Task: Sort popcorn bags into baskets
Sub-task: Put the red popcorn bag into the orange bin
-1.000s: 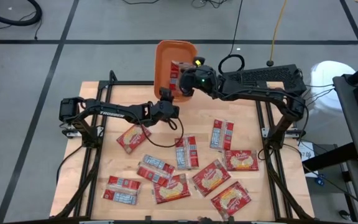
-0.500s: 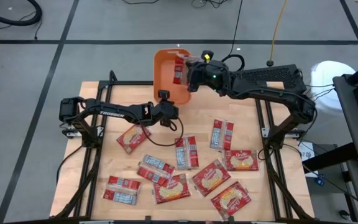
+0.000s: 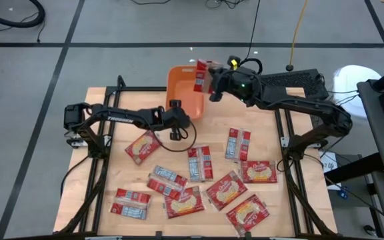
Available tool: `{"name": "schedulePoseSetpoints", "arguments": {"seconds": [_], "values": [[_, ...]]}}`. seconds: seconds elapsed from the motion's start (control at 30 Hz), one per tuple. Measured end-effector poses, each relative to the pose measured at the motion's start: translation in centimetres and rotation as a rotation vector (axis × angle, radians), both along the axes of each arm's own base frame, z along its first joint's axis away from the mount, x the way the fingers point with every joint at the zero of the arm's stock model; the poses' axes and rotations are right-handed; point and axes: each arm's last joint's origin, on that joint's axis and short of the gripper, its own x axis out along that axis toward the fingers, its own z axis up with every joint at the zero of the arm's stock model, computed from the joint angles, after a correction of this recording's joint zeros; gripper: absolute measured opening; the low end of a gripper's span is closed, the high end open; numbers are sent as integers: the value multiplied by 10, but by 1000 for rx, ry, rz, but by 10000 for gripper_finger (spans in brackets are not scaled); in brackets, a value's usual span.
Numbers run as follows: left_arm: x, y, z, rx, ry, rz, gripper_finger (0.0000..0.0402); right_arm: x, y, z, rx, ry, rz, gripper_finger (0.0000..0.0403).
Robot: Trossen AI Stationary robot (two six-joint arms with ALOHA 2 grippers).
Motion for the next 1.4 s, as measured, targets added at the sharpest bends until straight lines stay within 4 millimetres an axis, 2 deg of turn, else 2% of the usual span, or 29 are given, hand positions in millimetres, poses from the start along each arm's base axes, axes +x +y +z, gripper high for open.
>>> {"name": "schedulePoseSetpoints", "arguments": {"seconds": [0.5, 0.67, 1.1, 1.17, 1.4], "values": [[1, 1, 0, -162, -63, -58, 25, -36, 17, -14, 17, -124, 8, 0], [1, 5, 0, -255, -108, -3, 39, -36, 19, -16, 29, -131, 11, 0], [4, 2, 2, -310, -179, 37, 123, -34, 23, -17, 46, -140, 23, 0], [3, 2, 2, -307, -171, 34, 133, -35, 22, -21, 96, -130, 13, 0], [1, 1, -1, -297, -116, -4, 177, -42, 19, -56, 324, 87, -73, 0]]}}
